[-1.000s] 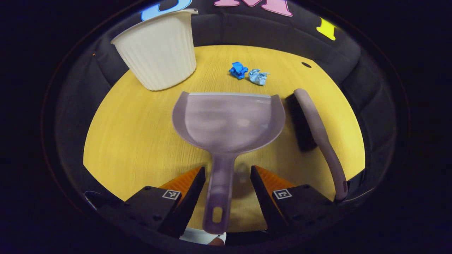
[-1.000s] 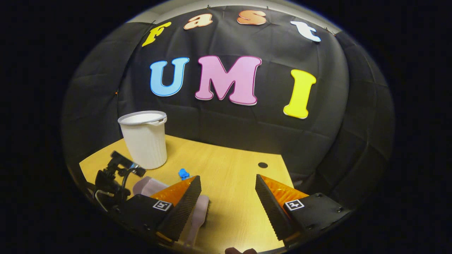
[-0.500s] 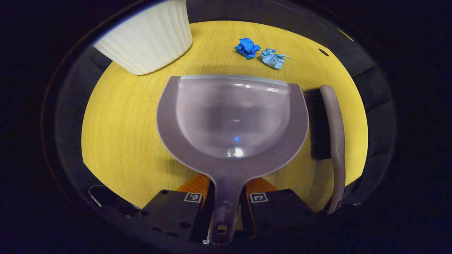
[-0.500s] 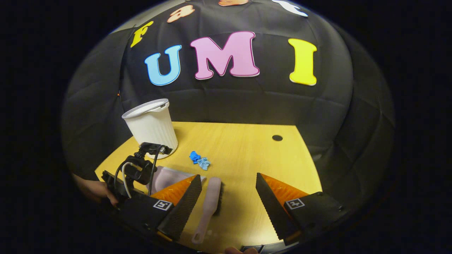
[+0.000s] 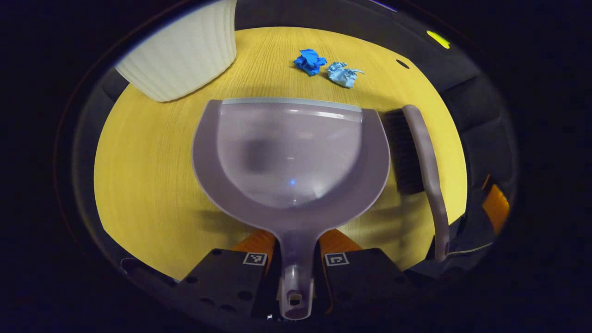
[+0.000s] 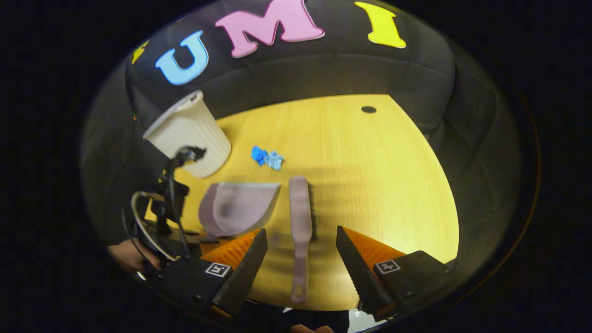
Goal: Pick up the small broom and dustpan from the desktop, sweep the trash into the dustpan with the broom, and then empty the trash into the garbage bin.
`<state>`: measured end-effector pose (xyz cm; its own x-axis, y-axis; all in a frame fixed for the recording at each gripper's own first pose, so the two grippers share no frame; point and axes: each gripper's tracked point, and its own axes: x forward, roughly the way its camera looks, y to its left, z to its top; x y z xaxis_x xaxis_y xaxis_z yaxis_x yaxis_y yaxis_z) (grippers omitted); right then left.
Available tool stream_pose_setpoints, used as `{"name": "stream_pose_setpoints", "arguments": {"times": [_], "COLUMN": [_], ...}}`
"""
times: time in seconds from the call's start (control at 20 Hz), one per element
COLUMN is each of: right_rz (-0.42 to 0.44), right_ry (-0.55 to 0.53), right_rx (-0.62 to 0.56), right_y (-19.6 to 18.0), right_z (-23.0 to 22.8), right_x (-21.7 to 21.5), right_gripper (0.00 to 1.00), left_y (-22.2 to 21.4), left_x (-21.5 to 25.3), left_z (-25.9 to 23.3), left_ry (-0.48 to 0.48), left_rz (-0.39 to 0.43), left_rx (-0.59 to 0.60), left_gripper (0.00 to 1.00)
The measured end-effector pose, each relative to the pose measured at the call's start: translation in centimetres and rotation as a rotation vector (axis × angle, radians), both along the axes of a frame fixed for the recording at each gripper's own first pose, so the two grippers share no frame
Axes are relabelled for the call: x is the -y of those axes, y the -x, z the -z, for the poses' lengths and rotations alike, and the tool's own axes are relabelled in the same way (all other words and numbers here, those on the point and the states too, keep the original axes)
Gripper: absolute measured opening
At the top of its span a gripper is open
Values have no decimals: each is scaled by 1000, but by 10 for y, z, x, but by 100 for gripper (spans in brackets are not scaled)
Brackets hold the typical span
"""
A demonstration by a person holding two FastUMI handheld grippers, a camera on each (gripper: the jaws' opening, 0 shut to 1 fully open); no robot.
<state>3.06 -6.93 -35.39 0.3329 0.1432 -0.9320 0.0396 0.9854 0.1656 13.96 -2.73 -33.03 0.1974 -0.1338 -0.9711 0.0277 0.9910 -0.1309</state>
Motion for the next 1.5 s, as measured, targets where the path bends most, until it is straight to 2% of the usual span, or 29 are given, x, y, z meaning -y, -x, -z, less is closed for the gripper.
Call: {"name": "stream_pose_setpoints", "arguments": {"times": [0.1,0.15,0.2,0.25,0.3,0.35,0.4,0.45,0.5,0.6,0.7,0.9,0.95,1.0,1.1,1.2,1.3,1.5], "right_rz": [21,32,36,38,36,32,21,16,20,8,-5,22,-7,-41,-102,-117,-121,-206], "right_ry": [-2,-7,18,49,79,109,131,136,141,187,200,158,165,179,224,225,216,233], "right_rx": [-168,-213,-251,-278,-284,-299,-318,-341,-366,-401,-411,-452,-481,-499,-494,-492,-492,-471], "right_y": [23,29,33,33,30,28,27,26,27,27,27,21,23,22,9,-10,-34,-98], "right_z": [26,40,51,60,68,76,81,86,90,104,109,111,112,111,110,109,109,112], "right_x": [-15,-22,-23,-21,-19,-18,-16,-16,-17,-9,-8,-14,-12,-7,6,15,24,38], "right_gripper": [98,98,91,99,99,90,99,90,98,96,88,49,26,29,25,25,25,25], "left_y": [1,2,2,3,3,5,5,6,6,6,8,8,9,8,9,8,4,-11], "left_x": [-1,-2,-2,-3,-3,-3,-4,-4,-4,-5,-8,-12,-14,-16,-26,-43,-62,-88], "left_z": [0,0,0,1,1,1,1,1,1,1,1,1,1,0,1,-1,-3,-12], "left_ry": [15,25,37,50,63,76,88,101,112,126,127,124,119,116,97,66,16,-68], "left_rz": [28,37,42,47,50,53,58,62,66,75,81,112,123,137,192,235,284,408], "left_rx": [35,50,62,74,79,83,84,84,85,83,67,60,60,62,60,53,36,-3], "left_gripper": [29,29,29,29,29,29,29,29,29,29,29,29,29,29,29,29,29,28]}}
